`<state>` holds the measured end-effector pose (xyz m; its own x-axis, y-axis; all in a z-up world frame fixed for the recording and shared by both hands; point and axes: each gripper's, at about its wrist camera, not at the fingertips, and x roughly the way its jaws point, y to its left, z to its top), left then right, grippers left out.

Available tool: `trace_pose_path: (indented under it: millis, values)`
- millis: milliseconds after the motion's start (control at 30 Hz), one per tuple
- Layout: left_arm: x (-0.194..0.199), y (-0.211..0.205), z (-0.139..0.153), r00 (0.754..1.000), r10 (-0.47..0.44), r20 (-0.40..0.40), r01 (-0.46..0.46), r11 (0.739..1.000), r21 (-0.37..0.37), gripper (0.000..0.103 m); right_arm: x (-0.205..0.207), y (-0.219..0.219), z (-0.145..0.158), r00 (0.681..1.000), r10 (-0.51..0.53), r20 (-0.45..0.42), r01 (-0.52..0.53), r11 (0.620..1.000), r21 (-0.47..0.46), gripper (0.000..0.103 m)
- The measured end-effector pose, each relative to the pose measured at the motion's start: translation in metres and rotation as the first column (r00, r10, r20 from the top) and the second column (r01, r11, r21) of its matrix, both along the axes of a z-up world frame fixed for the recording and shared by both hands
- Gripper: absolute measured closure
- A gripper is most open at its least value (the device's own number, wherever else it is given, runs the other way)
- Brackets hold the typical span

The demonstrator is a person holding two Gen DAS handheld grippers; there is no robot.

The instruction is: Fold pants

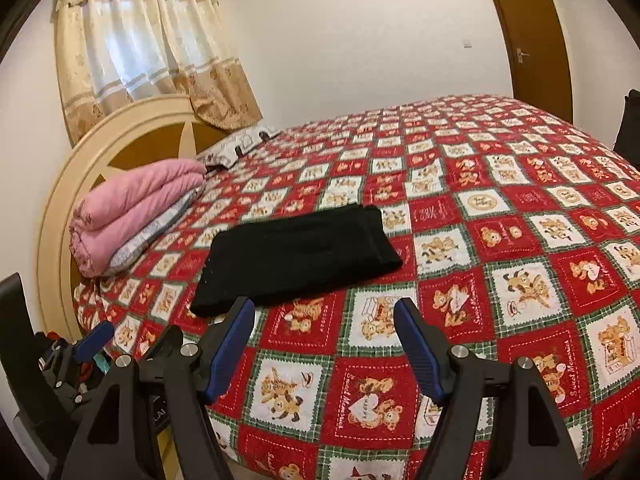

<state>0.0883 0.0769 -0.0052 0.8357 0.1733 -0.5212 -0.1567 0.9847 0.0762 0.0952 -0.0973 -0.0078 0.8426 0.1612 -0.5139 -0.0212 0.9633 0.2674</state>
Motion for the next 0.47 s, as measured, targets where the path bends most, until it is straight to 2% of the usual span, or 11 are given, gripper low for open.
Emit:
trace_pose_path:
  millis: [100, 167, 467]
  values:
    - [-0.0021, 0.006, 0.0056, 0.999, 0.042, 0.035, -0.042, 0.999, -0.007, 0.004, -0.005, 0.0011, 0.0055, 0.999, -0.009, 0.033, 0.01, 1.0, -0.008, 0.029]
    - [-0.0044, 0.008, 0.0069, 0.998, 0.019, 0.055, -0.018, 1.0, -0.018, 0.003, -0.006, 0.0012, 0.0073, 0.999, -0.017, 0.042, 0.018, 1.0, -0.024, 0.029]
    - [-0.0011, 0.007, 0.005, 0.999, 0.015, 0.035, -0.014, 1.0, -0.009, 0.003, -0.0063, -0.0011, 0.0063, 0.999, -0.017, 0.048, 0.017, 1.0, -0.004, 0.029]
